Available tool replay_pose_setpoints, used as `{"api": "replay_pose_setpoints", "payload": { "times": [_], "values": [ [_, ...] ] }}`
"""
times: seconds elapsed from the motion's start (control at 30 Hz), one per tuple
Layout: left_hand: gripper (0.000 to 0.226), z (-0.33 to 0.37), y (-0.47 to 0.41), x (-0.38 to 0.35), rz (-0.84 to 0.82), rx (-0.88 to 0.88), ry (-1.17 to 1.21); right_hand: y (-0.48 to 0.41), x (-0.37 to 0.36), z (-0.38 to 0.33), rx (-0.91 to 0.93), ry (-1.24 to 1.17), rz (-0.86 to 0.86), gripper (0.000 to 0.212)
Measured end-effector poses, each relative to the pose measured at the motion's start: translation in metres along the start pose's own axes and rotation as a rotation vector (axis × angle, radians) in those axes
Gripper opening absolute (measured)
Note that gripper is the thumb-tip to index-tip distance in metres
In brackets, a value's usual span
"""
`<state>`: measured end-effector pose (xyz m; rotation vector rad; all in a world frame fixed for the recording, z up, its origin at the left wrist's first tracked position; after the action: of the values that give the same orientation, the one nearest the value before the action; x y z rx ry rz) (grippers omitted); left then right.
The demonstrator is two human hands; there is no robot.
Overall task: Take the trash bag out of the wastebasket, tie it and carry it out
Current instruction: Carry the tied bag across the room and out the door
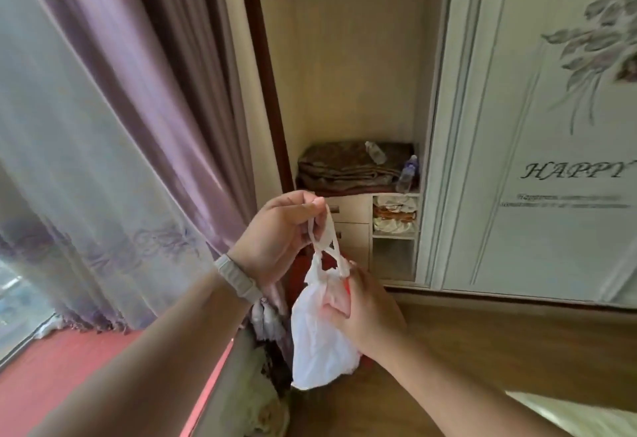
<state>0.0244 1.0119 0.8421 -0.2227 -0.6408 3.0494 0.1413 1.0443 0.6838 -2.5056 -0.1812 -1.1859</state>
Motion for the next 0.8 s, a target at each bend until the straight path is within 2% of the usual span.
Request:
{"api": "replay_pose_setpoints", "payload": {
  "times": [0.13,0.33,0.47,0.63,0.8],
  "values": [
    [0.022,-0.029,-0.063,-0.026,-0.005,0.032,0.017,-0.020,0.030,0.045,-0.018,0.022,0.100,0.070],
    [0.021,-0.087,-0.141,-0.066,-0.170,0.102,0.121,-0.060,0.038,0.099,-0.062,0.144,0.072,0.060],
    [0.024,-0.128,-0.191,-0.085,-0.275,0.150,0.198,-0.103,0.045,0.127,-0.163,0.189,0.099,0.062],
    [0.014,-0.166,-0.262,-0.097,-0.409,0.188,0.317,-0.159,0.046,0.162,-0.300,0.303,0.092,0.065],
    [0.017,-0.201,-0.327,-0.107,-0.535,0.252,0.343,-0.211,0.040,0.186,-0.400,0.350,0.127,0.065]
  ]
}}
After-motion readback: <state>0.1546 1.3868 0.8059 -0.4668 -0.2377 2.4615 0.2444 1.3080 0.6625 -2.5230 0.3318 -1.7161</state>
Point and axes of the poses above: each hand's wrist, its own y-axis away from the middle knuckle, its own x-axis out of the back of the hand, z = x × y, the point moved 6 cm from there along -y, towards the middle knuckle, and after that the axes turned 14 degrees about -x, right-handed, at the moved point
